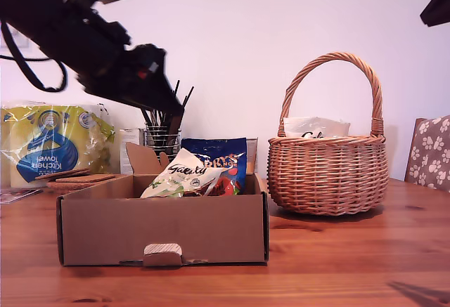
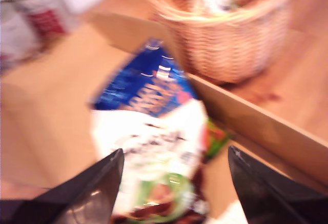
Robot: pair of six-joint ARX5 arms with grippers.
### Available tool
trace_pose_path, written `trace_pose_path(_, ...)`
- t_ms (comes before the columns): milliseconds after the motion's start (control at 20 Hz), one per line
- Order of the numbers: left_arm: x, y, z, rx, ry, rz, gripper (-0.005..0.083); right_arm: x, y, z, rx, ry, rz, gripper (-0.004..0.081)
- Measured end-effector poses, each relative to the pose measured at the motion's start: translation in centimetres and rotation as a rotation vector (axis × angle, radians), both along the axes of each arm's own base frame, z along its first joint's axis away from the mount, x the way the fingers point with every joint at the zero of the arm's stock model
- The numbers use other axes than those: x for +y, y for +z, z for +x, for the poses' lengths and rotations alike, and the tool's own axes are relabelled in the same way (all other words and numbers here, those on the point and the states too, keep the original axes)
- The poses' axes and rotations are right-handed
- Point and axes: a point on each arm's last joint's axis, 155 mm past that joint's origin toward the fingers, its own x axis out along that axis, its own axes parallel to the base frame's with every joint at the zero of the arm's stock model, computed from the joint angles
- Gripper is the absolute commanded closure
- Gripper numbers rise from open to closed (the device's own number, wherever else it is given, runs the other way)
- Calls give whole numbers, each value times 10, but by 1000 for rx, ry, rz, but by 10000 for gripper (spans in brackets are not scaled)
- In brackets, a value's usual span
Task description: Move the bags of Easter eggs from the cardboard box on the left into the woven basket on the right side.
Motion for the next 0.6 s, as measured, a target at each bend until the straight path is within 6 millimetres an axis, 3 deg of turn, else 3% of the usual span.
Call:
trace_pose_path(100,-6,-11,-2,22,-13,10,114,0,-2,1,8,0,-3,778)
trace_pose_path(200,-12,-13,-3,34,-16,-3,-10,0,-3,2,13,-3,-5,778)
trace_pose_path(400,-28,-21,2,-3,-14,3,-19,-1,-3,2,13,-5,-5,778)
trace_pose_path(600,-33,-64,9,55,99,58,-19,-1,-3,2,13,-5,-4,778)
